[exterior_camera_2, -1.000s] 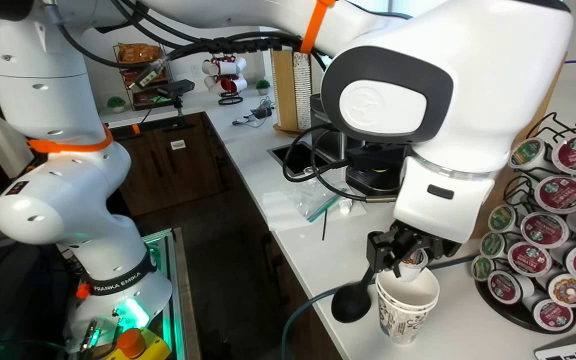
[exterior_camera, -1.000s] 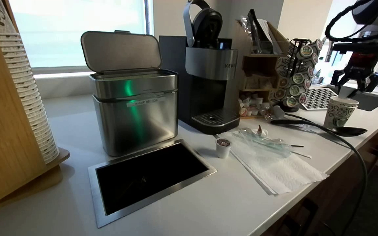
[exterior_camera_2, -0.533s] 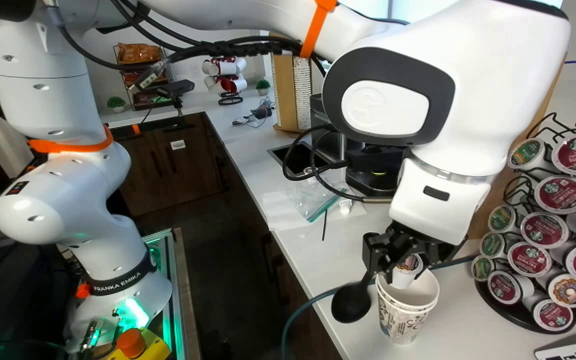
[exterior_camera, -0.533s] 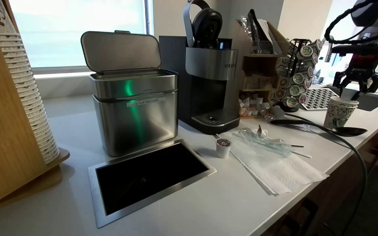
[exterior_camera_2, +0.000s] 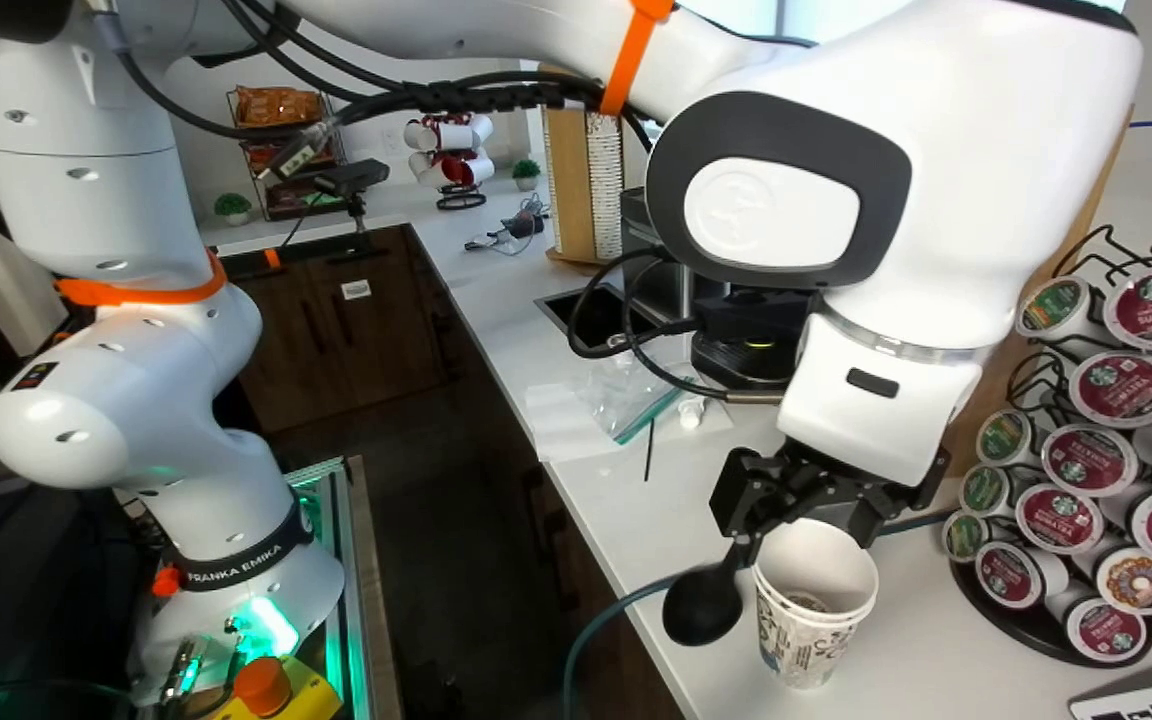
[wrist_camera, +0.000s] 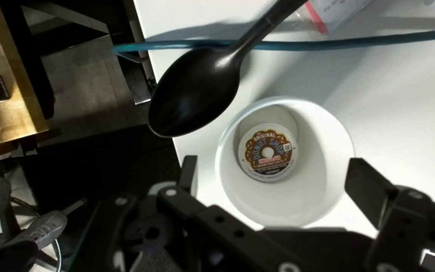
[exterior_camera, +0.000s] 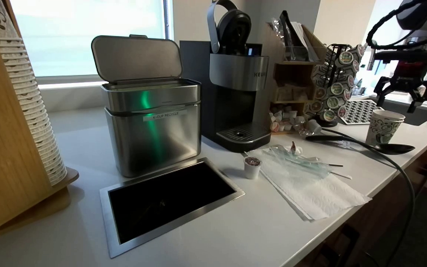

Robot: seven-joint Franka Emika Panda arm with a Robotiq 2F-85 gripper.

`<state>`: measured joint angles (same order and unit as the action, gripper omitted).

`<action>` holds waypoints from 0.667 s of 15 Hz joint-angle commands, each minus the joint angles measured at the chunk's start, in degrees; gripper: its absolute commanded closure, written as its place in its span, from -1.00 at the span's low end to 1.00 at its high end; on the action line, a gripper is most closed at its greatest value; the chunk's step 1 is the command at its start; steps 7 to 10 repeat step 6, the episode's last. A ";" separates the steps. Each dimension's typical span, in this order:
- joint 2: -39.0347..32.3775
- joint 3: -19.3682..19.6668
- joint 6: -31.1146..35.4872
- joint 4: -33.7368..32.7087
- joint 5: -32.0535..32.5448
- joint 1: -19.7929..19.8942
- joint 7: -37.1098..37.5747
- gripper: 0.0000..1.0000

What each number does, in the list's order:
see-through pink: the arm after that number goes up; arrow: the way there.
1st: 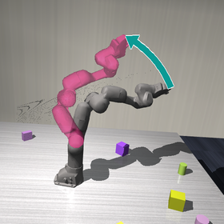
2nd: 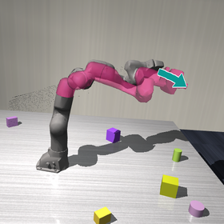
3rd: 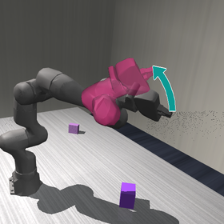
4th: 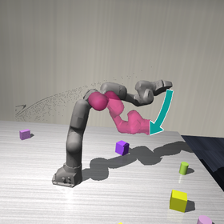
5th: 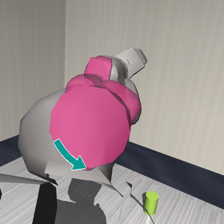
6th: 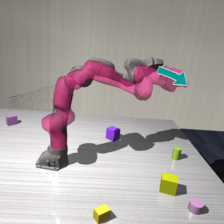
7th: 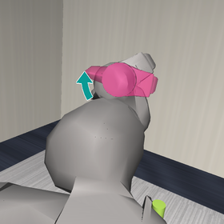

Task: Put the right coffee pod in the cup

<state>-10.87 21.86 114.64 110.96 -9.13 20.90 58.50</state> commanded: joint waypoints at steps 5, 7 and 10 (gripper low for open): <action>8.78 -1.84 -1.23 7.04 4.60 -2.55 -8.55 -1.00; 4.16 -1.28 -0.50 2.61 2.28 -1.70 -5.47 -1.00; 4.16 -1.28 -0.50 2.61 2.28 -1.70 -5.47 -1.00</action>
